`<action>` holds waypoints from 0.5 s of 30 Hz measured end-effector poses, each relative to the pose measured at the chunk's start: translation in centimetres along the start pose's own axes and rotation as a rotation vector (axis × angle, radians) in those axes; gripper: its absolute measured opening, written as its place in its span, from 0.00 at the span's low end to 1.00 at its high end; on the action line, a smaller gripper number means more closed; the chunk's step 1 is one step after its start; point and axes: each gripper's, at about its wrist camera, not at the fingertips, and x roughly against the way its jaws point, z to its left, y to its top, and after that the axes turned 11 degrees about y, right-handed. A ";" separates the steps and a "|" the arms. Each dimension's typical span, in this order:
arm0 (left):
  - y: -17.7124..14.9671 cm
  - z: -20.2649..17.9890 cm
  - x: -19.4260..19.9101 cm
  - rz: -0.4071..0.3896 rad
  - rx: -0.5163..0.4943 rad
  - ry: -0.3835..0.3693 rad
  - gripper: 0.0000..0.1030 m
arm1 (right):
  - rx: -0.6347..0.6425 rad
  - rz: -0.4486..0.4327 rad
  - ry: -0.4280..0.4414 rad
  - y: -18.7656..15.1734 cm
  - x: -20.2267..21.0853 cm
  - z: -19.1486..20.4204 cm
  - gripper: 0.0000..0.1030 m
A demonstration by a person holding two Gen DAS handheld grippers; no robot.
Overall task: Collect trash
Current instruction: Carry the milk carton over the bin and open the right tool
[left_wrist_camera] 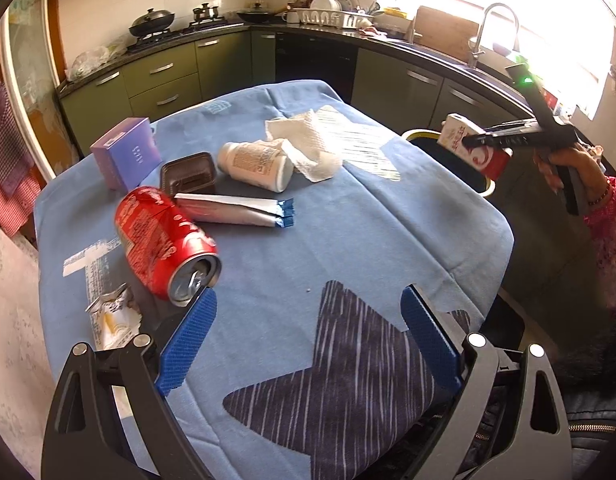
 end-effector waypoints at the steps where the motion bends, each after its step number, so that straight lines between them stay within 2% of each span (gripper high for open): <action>1: 0.1 -0.2 0.0 -0.001 -0.006 -0.002 0.89 | -0.063 -0.001 -0.032 -0.1 -0.1 -2.1 0.34; 5: 0.5 -0.9 0.0 -0.001 -0.025 -0.002 0.89 | -0.190 0.009 -0.102 -0.1 -1.5 -6.7 0.34; 9: 0.8 -0.9 -0.2 0.005 -0.023 0.009 0.89 | -0.284 0.002 -0.113 0.3 -3.7 -9.5 0.34; 10: 0.8 -0.8 -0.3 0.007 -0.019 0.013 0.89 | -0.310 -0.015 -0.116 0.4 -3.9 -10.1 0.40; 12: 0.8 -0.3 -0.4 0.014 -0.005 0.023 0.89 | -0.341 -0.037 -0.134 0.4 -4.0 -10.7 0.44; 15: 0.8 0.4 -0.8 0.028 0.014 0.040 0.89 | -0.361 -0.059 -0.088 0.1 -3.8 -10.3 0.45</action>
